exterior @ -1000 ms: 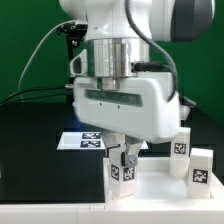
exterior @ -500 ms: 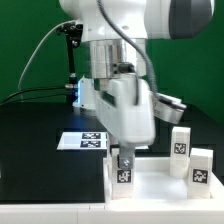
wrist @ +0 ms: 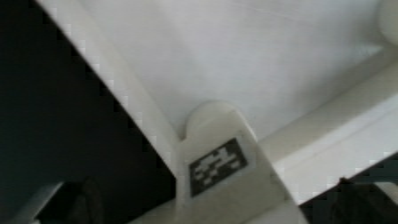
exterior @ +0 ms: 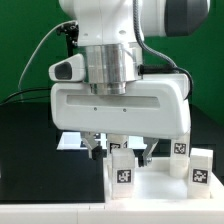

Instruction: Assemble square table

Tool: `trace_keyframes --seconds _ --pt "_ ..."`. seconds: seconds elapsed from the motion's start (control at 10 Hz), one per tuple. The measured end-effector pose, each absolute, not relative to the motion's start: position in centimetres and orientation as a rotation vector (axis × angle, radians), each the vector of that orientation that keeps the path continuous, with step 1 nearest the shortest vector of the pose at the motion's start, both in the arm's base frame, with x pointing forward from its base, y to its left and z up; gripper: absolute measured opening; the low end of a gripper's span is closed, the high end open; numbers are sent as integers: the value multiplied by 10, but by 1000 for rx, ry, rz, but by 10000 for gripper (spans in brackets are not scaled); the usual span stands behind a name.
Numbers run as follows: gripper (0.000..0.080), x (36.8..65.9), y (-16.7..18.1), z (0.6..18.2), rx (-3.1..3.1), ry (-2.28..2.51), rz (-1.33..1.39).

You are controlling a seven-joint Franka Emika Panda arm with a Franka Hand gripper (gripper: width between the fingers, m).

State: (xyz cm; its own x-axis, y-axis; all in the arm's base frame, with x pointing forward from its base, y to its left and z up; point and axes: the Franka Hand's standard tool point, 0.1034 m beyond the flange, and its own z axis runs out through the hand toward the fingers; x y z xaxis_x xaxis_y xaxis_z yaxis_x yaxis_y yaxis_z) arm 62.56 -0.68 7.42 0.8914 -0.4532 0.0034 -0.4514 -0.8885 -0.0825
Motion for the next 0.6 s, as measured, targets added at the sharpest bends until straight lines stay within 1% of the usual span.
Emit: trace_keyframes --seconds 0.3,0.4,0.5,0.6 --pt "649 627 -4 76 -3041 302 -64" --pt "649 627 -4 74 -3024 436 -55" --pt "517 627 -5 74 -3029 428 -55" --pt "517 627 -5 74 -3017 500 -52"
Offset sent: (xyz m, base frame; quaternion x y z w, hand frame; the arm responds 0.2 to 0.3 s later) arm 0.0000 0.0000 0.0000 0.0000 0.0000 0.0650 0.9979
